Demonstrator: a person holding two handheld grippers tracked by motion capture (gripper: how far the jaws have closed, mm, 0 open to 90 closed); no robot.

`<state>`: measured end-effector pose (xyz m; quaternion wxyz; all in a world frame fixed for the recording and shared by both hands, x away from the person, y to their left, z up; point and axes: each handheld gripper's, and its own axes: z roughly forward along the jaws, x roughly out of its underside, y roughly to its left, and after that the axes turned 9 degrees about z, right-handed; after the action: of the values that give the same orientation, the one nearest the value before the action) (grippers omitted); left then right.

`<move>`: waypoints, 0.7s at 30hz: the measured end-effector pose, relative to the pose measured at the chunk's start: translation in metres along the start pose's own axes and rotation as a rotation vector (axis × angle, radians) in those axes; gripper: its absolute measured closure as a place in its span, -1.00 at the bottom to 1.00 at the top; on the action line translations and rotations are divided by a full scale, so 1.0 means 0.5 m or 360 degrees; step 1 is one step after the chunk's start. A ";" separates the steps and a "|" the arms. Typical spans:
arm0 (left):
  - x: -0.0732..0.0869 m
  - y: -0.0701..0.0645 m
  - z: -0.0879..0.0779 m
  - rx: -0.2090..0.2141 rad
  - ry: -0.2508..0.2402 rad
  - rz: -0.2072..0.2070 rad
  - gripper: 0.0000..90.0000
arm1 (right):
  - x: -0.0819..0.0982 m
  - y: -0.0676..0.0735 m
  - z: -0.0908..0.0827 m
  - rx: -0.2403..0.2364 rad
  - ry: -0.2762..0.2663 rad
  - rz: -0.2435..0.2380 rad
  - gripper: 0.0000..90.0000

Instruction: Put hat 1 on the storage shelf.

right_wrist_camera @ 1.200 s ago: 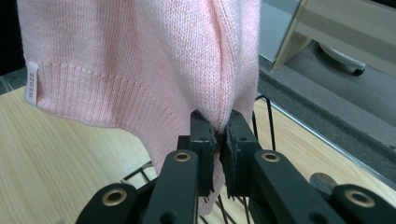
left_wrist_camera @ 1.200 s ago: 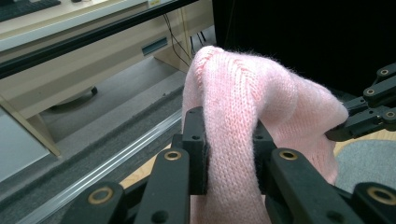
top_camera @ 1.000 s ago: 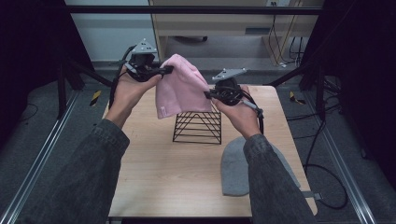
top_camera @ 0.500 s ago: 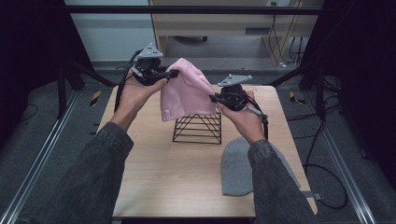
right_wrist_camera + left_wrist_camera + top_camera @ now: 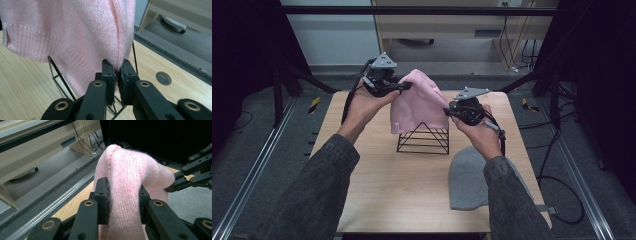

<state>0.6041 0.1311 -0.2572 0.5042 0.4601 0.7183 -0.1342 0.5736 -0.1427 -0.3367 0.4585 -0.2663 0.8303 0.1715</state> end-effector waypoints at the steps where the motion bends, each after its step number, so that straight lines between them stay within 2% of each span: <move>1: 0.001 -0.002 0.002 0.0007 -0.0001 0.0001 0.57 | 0.005 -0.002 0.000 0.0000 0.0002 0.0006 0.88; 12: 0.028 -0.020 0.035 0.0064 0.0068 0.0015 0.53 | 0.049 -0.008 0.007 0.0006 0.0064 0.0021 0.88; 17: 0.031 -0.027 0.038 0.0086 0.0090 0.0045 0.52 | 0.060 -0.010 0.011 0.0012 0.0087 0.0015 0.88; 21: 0.038 -0.033 0.040 0.0103 0.0088 0.0042 0.52 | 0.068 -0.010 0.013 0.0011 0.0102 0.0015 0.88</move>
<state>0.6017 0.1189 -0.2871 0.4708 0.4891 0.7211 -0.1379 0.5662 -0.1529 -0.3692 0.4317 -0.2662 0.8464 0.1621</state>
